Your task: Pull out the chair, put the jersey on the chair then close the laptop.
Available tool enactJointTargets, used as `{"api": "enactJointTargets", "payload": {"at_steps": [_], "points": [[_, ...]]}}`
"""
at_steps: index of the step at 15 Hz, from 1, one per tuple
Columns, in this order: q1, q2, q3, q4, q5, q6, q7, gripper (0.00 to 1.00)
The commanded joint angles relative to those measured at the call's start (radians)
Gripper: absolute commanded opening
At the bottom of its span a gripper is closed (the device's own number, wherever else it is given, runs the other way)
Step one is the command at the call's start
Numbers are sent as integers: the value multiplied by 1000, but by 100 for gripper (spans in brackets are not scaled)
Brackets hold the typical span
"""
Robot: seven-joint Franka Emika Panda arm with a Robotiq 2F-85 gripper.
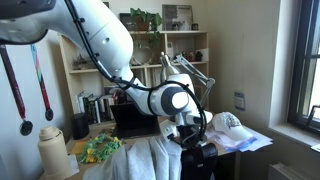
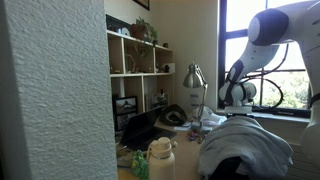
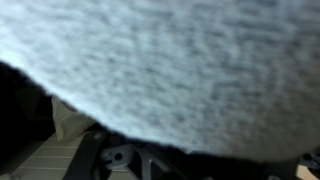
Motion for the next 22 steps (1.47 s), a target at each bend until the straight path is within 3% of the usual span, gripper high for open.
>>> {"api": "enactJointTargets", "payload": {"at_steps": [1,17,22], "points": [[-44,58,-55,101,20,-51,1,100],[-229,227,-131,463,99,-221,-92,100],[-267,245,-144,520,96,-264,-99,100]]}}
